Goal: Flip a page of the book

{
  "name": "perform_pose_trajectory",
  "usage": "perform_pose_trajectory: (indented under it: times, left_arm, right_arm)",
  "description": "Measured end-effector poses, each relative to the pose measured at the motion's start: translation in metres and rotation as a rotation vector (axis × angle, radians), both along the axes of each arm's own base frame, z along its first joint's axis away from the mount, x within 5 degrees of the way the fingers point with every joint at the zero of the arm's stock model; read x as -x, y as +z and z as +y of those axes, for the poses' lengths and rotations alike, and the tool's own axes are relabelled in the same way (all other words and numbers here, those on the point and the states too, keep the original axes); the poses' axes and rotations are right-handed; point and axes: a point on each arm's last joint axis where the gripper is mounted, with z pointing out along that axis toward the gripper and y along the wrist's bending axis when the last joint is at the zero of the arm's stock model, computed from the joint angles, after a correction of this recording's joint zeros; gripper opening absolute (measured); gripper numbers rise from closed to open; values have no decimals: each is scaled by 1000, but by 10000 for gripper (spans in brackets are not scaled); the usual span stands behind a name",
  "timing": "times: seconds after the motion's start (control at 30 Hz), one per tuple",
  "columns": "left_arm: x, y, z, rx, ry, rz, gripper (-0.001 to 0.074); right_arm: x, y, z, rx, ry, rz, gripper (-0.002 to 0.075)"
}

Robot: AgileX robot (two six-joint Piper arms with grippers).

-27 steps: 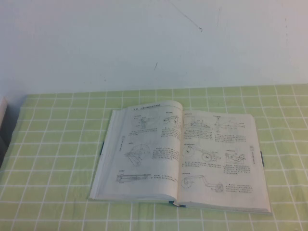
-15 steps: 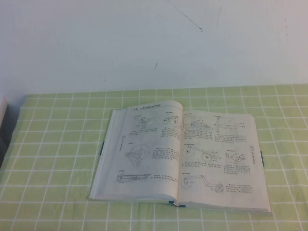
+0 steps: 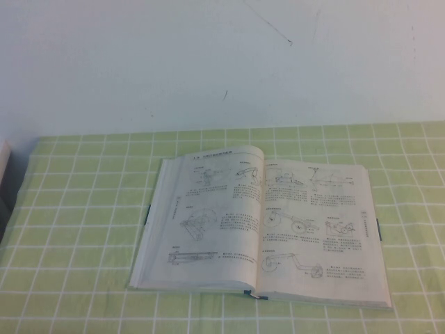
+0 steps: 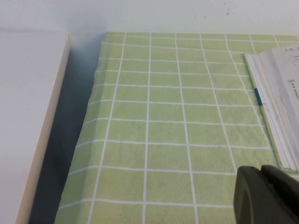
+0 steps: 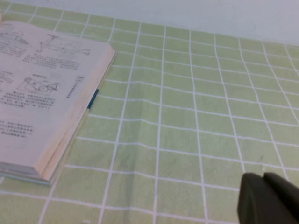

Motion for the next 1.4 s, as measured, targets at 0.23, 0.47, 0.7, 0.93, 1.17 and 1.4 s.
perform_pose_trajectory:
  times: [0.23,0.47,0.7,0.93,1.17,1.4]
  left_arm:
    - [0,0,0,0,0,0,-3]
    - [0,0,0,-2,0,0,-3]
    - [-3,11,1,-5,11,-139,-3]
    - [-2,41,3,-5,36,-475,-3]
    - [3,58,4,-4,50,-669,-3]
    - [12,75,6,3,64,-875,-3]
  right_arm:
    - [0,0,0,2,0,0,-3]
    - [0,0,0,4,0,0,-3]
    - [-4,13,1,0,16,-154,-3]
    - [-2,53,6,-11,62,-596,-3]
    - [9,78,7,-73,90,-900,-3]
    - [10,80,6,-30,74,-924,-3]
